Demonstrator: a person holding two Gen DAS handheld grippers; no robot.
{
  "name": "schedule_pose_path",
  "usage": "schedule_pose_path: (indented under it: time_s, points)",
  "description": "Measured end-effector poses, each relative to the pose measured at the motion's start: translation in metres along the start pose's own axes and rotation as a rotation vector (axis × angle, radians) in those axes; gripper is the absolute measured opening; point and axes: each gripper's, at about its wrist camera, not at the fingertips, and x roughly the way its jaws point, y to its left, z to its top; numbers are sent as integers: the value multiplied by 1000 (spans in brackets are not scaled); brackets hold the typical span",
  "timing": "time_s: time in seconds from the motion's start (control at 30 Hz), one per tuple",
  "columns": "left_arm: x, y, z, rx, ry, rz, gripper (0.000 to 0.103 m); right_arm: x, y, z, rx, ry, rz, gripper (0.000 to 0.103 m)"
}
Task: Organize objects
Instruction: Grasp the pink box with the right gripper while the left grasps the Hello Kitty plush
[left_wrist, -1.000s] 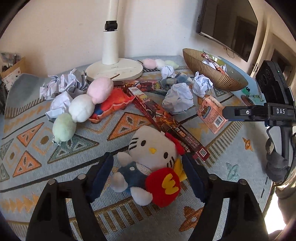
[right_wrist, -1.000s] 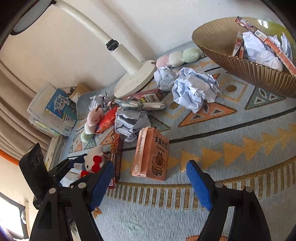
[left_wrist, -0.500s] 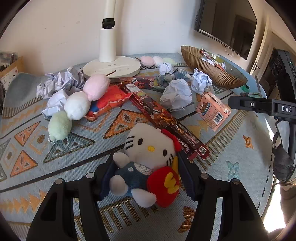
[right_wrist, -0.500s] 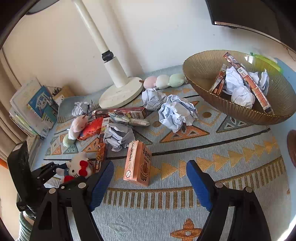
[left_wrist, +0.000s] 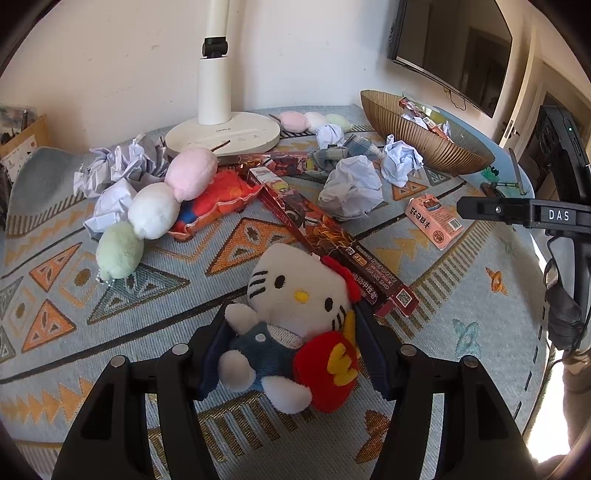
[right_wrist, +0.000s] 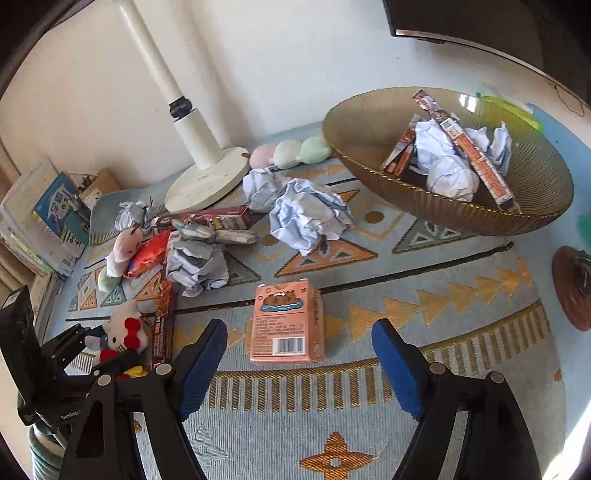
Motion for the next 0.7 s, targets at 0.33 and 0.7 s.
schedule_pose_path:
  time_s: [0.33, 0.7]
  points:
    - [-8, -4, -1, 10, -38, 25, 53, 38, 39, -8, -154, 39, -138, 40]
    - [-38, -41, 41, 9, -125, -10, 52, -43, -1, -16, -63, -98, -62, 40]
